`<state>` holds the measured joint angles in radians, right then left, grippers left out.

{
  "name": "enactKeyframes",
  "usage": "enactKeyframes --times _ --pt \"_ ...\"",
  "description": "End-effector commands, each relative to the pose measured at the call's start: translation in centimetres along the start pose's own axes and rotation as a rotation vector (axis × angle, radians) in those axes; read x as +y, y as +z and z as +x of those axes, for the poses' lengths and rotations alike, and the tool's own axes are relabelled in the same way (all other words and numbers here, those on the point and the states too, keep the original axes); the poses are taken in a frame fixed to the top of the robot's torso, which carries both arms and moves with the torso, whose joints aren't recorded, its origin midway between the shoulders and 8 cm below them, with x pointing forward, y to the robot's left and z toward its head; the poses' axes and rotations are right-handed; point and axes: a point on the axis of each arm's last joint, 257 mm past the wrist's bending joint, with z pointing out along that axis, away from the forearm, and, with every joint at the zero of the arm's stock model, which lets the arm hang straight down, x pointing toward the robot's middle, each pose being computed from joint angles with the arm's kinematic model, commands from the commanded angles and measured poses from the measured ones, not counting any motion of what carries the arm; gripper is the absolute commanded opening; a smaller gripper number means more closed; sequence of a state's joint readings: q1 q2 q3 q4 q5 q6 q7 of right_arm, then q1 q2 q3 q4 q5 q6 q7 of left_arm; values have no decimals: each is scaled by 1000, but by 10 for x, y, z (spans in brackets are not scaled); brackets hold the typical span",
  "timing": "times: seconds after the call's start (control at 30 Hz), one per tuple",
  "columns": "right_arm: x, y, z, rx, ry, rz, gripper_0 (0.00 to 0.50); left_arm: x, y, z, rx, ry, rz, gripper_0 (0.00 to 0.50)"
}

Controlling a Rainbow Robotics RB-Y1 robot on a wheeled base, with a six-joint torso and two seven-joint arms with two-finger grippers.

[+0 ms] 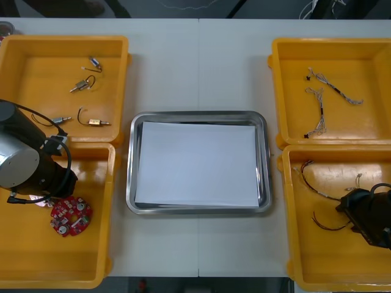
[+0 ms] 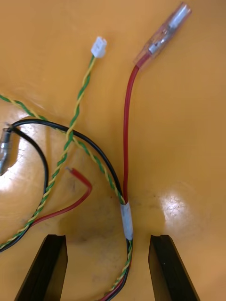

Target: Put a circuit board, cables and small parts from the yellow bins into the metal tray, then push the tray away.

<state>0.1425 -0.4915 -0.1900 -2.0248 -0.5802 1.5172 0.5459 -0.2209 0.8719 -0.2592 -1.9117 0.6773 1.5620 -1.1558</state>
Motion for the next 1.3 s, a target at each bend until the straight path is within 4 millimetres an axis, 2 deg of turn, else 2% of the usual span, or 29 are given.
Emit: enactKeyframes --times 0.03,0.07,0.1,0.13,0.23,0.27,0.3,0.33,0.37,0.4,0.67,0.8,1.0,1.1,1.3 --pt "-11 12 11 14 37 20 500 12 -3 -4 -14 2 -35 396" --pt "-12 13 11 13 43 23 500 12 -3 -4 -14 3 -35 170" --pt "-12 13 11 13 41 23 500 12 -4 -4 -15 4 -35 54" --pt "-12 14 13 17 42 23 500 12 -3 -4 -14 5 -35 1" --pt "-15 14 14 21 42 32 500 12 -3 -3 -13 9 -35 0" --pt "-15 14 14 23 42 30 397 12 -3 -3 -13 11 -35 0" --pt "-15 14 16 27 44 31 194 12 -3 -2 -12 10 -35 0" --pt "-14 14 16 28 43 29 137 13 -3 -3 -14 10 -36 0" --pt "-14 14 17 32 44 28 23 13 -3 -3 -13 11 -38 0" --pt "-14 14 17 33 43 28 0 14 -3 -3 -14 11 -39 0" --pt "-7 4 11 12 35 8 0 21 -9 -8 -25 12 -47 0" --pt "-5 -27 -8 -37 24 4 0 29 -24 -18 -41 -18 -16 0" --pt "-14 -70 -31 -100 -10 37 0 46 -49 -22 -43 -21 -39 0" --pt "-14 -87 -37 -127 -43 46 0 49 -65 -23 -46 -21 -35 0" --pt "-9 -107 -45 -149 -90 41 0 51 -100 -26 -62 4 -51 0"
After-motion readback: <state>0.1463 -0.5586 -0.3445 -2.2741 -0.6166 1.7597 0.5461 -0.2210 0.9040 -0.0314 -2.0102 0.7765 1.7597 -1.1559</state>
